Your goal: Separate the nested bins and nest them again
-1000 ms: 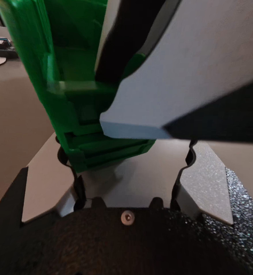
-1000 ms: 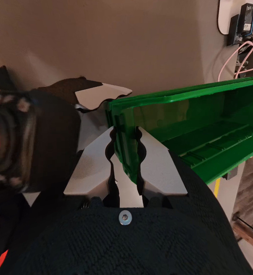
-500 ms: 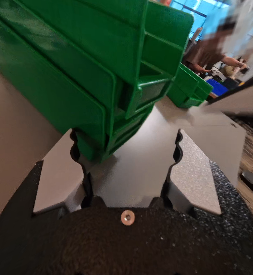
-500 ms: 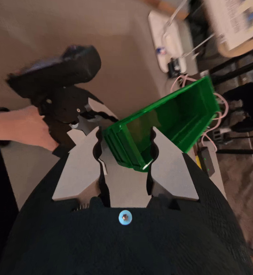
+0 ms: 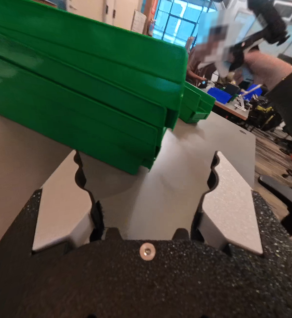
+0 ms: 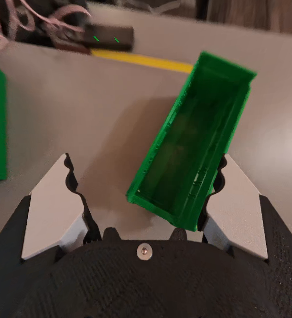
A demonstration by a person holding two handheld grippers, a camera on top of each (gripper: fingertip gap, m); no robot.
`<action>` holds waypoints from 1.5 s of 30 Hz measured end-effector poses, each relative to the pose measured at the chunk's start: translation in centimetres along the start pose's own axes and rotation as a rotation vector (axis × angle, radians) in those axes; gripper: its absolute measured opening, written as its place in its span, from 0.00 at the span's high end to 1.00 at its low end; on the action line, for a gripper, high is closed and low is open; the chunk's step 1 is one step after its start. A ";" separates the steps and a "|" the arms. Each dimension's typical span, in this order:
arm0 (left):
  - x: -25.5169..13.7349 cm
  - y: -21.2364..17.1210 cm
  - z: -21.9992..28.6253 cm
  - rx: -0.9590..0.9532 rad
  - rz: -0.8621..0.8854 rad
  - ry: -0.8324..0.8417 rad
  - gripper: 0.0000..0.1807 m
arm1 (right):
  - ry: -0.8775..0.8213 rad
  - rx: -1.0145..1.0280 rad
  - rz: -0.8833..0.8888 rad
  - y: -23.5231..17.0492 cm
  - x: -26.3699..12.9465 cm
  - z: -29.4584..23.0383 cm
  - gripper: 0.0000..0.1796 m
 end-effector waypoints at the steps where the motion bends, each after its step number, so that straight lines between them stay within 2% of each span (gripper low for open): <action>1: -0.4 0.0 -0.7 -0.013 0.016 0.017 0.20 | -0.020 0.022 -0.067 -0.5 1.4 0.9 0.11; 4: -1.3 0.1 -2.1 -0.062 0.057 0.034 0.21 | -0.010 0.018 -0.136 -0.6 3.8 0.6 0.16; 7: -1.7 0.5 -2.2 -0.101 0.104 -0.005 0.23 | 0.208 -0.119 0.013 1.7 2.4 -7.0 0.27; 9: -1.5 0.5 -1.9 -0.099 0.098 -0.039 0.26 | 0.381 -0.304 0.112 2.6 0.2 -13.9 0.31; 11: -0.9 0.0 -1.1 -0.084 0.056 -0.083 0.29 | 0.518 -0.580 0.212 2.2 -2.6 -20.6 0.39; 13: -0.2 -0.7 -0.1 -0.056 0.003 -0.125 0.32 | 0.581 -0.861 0.265 0.5 -4.6 -26.2 0.46; 14: 0.2 -1.0 0.3 -0.039 -0.023 -0.131 0.33 | 0.603 -0.961 0.267 -0.4 -5.3 -28.5 0.51; 15: 0.6 -1.2 0.7 -0.020 -0.047 -0.136 0.35 | 0.620 -1.017 0.258 -1.1 -5.7 -30.5 0.52; 19: 1.9 -1.6 2.3 0.035 -0.093 -0.155 0.42 | 0.599 -0.871 0.121 -0.4 -4.5 -35.4 0.62; 22: 3.0 -2.0 3.1 0.031 -0.115 -0.174 0.44 | 0.558 -0.774 -0.025 -0.1 -2.3 -36.4 0.71; 24: 3.5 -2.4 3.2 0.037 -0.141 -0.163 0.45 | 0.591 -0.751 -0.103 -0.8 -1.5 -37.1 0.82; 25: 3.6 -2.6 3.2 0.038 -0.155 -0.165 0.44 | 0.603 -0.744 -0.119 -1.1 -1.3 -37.4 0.84; 29: 3.6 -2.5 3.4 0.028 -0.148 -0.180 0.45 | 0.530 -0.752 0.027 -0.9 -1.3 -37.0 0.89; 32: 3.8 -2.4 4.0 0.015 -0.141 -0.217 0.46 | 0.322 -0.816 0.202 -0.3 -1.6 -35.3 0.97; 35: 4.3 -2.7 4.7 0.032 -0.161 -0.230 0.47 | 0.276 -0.789 0.253 -0.4 -1.4 -33.6 0.99; 39: 4.8 -3.0 5.3 0.048 -0.181 -0.242 0.47 | 0.314 -0.716 0.185 0.1 -1.1 -32.1 0.98; 41: 4.9 -3.0 5.4 0.047 -0.180 -0.245 0.47 | 0.302 -0.749 0.205 1.6 -1.8 -32.5 0.84; 44: 4.7 -2.8 5.3 0.031 -0.166 -0.254 0.47 | 0.355 -0.831 0.170 3.3 -2.5 -34.8 0.76; 45: 4.6 -2.7 5.2 0.022 -0.160 -0.257 0.47 | 0.325 -0.866 0.158 4.1 -2.0 -35.4 0.74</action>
Point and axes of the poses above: each gripper's, where its closed fingertips meet, x out along the fingers, y out of its top, z = x × y across the jaws, the point moved 2 cm from there along -x, back along the fingers, and after that the axes turned 8 degrees about -z, right-handed, at the moved point
